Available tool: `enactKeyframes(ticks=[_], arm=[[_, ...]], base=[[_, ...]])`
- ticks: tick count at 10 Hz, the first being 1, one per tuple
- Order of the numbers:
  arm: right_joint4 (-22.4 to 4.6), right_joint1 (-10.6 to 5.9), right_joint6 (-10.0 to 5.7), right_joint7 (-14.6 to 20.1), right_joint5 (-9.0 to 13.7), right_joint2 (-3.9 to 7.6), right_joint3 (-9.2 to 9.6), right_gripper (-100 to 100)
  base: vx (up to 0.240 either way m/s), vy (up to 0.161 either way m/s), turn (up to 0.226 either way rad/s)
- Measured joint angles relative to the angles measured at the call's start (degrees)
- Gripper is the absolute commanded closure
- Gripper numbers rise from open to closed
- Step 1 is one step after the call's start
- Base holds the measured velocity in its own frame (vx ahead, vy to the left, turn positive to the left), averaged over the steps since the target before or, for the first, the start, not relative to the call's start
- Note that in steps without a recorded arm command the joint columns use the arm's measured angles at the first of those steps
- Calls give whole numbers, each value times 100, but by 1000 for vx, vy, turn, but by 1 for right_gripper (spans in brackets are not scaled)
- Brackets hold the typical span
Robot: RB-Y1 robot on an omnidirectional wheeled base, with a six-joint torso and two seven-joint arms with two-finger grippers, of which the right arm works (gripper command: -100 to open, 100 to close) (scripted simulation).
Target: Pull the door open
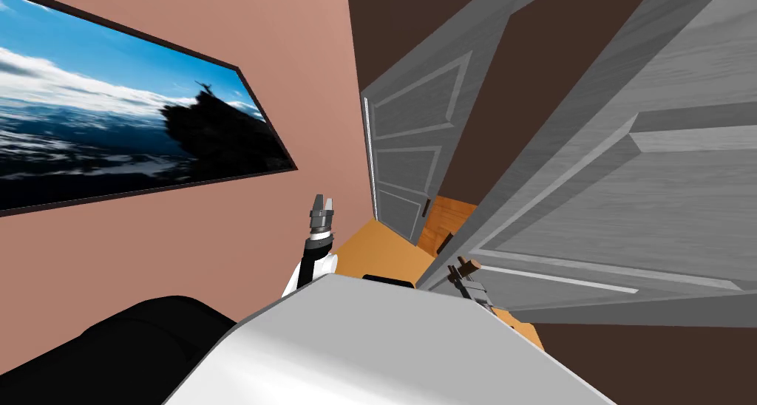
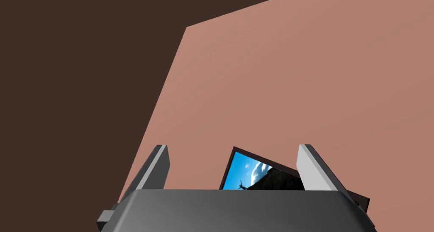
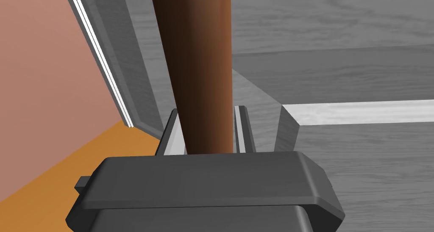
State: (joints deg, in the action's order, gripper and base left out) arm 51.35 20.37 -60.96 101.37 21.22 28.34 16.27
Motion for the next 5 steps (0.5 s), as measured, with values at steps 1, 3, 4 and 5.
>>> enactKeyframes(ticks=[1, 3, 4, 5], arm=[[-29, 13, -64, 52, -32, 32, 42, 100], [-88, 12, -139, 104, -58, 71, 69, 100], [-130, -7, -147, 123, -67, 85, 84, 100], [-157, -47, -170, 151, -76, 102, 94, 100]], base=[[-243, -21, 122], [-138, -27, 75], [-279, -82, 203], [-268, -69, 200]])
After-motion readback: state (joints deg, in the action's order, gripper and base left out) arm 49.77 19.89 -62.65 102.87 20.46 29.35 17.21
